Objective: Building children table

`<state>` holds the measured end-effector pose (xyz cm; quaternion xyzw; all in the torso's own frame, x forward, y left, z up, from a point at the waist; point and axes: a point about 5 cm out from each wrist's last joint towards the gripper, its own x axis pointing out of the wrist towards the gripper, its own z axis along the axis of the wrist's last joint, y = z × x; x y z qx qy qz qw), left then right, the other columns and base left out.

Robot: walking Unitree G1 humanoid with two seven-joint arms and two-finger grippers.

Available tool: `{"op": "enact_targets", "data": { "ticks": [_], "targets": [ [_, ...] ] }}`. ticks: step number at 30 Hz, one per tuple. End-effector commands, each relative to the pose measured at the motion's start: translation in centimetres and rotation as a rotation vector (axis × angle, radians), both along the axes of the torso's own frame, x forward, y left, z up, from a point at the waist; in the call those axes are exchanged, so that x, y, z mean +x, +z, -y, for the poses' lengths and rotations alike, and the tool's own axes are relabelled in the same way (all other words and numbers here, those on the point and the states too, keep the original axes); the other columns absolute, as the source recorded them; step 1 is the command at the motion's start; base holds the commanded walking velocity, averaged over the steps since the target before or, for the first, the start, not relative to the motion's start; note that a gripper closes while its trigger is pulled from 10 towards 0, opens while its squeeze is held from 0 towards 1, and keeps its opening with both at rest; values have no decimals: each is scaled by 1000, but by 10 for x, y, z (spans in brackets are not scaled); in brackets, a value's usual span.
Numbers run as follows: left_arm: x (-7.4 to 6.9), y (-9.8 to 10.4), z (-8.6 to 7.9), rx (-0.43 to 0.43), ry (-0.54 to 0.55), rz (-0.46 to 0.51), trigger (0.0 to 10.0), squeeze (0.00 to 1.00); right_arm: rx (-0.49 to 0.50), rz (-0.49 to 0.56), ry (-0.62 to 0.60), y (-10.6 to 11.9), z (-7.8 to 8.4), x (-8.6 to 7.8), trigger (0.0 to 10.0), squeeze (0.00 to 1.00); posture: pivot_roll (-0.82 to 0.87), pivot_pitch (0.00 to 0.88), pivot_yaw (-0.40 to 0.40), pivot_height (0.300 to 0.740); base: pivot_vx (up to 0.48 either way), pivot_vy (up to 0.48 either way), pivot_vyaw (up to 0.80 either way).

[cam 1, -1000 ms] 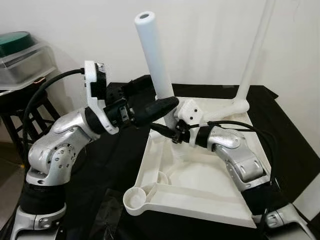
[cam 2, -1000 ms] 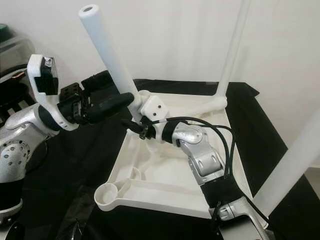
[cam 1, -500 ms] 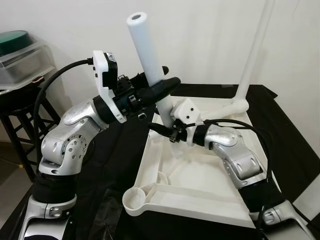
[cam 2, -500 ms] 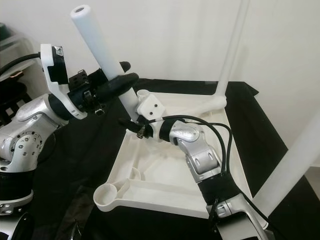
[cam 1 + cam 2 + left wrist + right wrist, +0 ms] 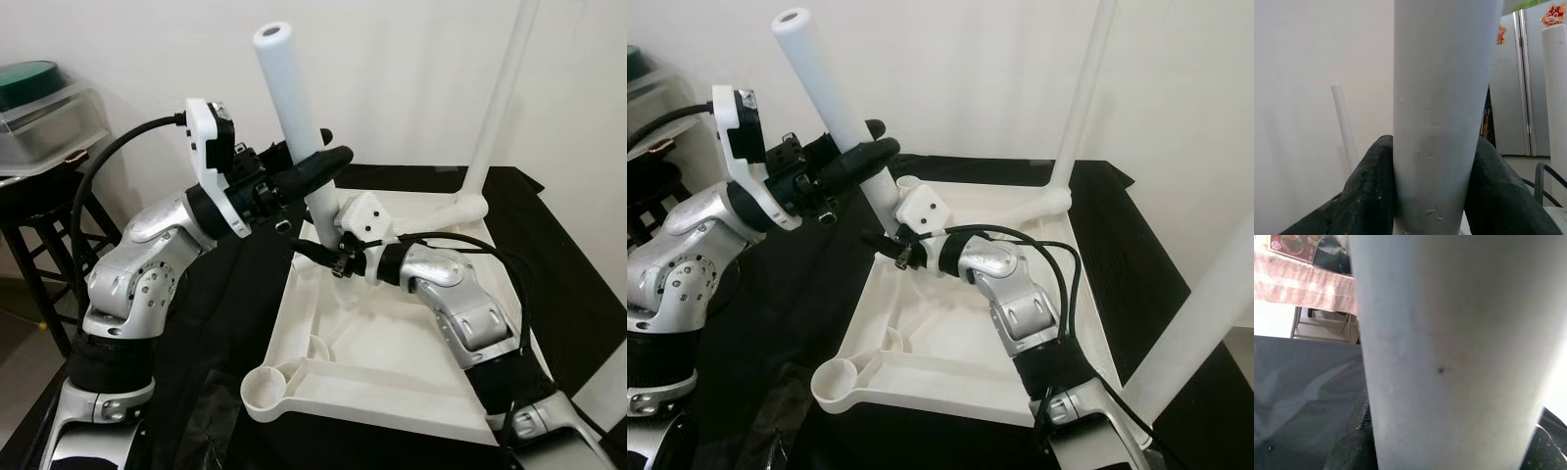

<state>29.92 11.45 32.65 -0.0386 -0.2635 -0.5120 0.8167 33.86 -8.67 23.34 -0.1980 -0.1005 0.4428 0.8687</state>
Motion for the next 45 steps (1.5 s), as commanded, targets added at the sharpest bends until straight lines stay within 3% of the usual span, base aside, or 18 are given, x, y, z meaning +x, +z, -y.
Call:
{"op": "enact_targets", "data": {
  "ticks": [1,2,6,10,11,12,13,15,17,18,19,20,21,26,29,33,37,45],
  "targets": [
    [0,7,-4,-10,6,22,0,0,24,25,11,8,-2,1,10000,337,16,0,9,740,0,0,0],
    [1,9,-7,-11,16,30,0,0,26,17,25,9,-2,0,10000,984,18,0,8,740,0,0,0],
    [0,22,-13,-7,3,64,0,0,4,26,14,8,4,2,10000,1000,23,0,5,740,0,0,0],
    [-2,28,-13,9,-23,85,0,0,-3,31,15,7,5,2,10000,965,24,0,6,740,0,0,0],
    [-2,33,-13,18,-40,96,0,0,1,30,19,7,5,2,10000,635,27,0,7,740,0,0,0],
    [-2,33,-13,18,-40,96,0,0,1,30,19,7,5,2,10000,635,27,0,7,740,0,0,0],
    [-3,38,-11,36,-70,113,0,0,5,18,35,6,5,2,10000,0,30,0,7,740,0,0,0],
    [-3,38,-11,36,-70,113,0,0,5,18,35,6,5,2,10000,0,30,0,7,740,0,0,0],
    [-5,52,-6,123,-173,151,0,0,35,-16,101,4,3,-1,10000,0,33,0,10,740,0,0,0],
    [-5,52,-6,123,-173,151,0,0,35,-16,101,4,3,-1,10000,0,33,0,10,740,0,0,0],
    [-8,58,-1,226,-250,180,0,0,77,-40,187,8,2,-7,10000,0,31,0,12,740,0,0,0],
    [-8,58,-1,226,-250,180,0,0,77,-40,187,8,2,-7,10000,0,31,0,12,740,0,0,0],
    [-9,64,0,304,-289,208,0,0,109,-47,246,16,5,-11,10000,0,29,0,16,740,0,0,0],
    [-9,71,0,361,-313,235,0,0,129,-48,298,24,10,-15,10000,0,27,0,18,740,0,0,0],
    [-12,88,-3,425,-371,268,0,0,153,-41,383,43,28,-23,10000,0,22,0,24,740,0,0,0],
    [-13,94,-3,430,-390,271,0,0,147,-38,398,46,33,-24,10000,0,20,0,23,740,0,0,0],
    [-14,106,-3,411,-448,261,0,0,27,-40,393,42,39,-22,10000,0,19,0,24,740,0,0,0],
    [-16,118,-3,369,-527,251,0,0,-45,-41,352,30,31,-14,10000,0,21,0,24,740,0,0,0]
  ]
}}
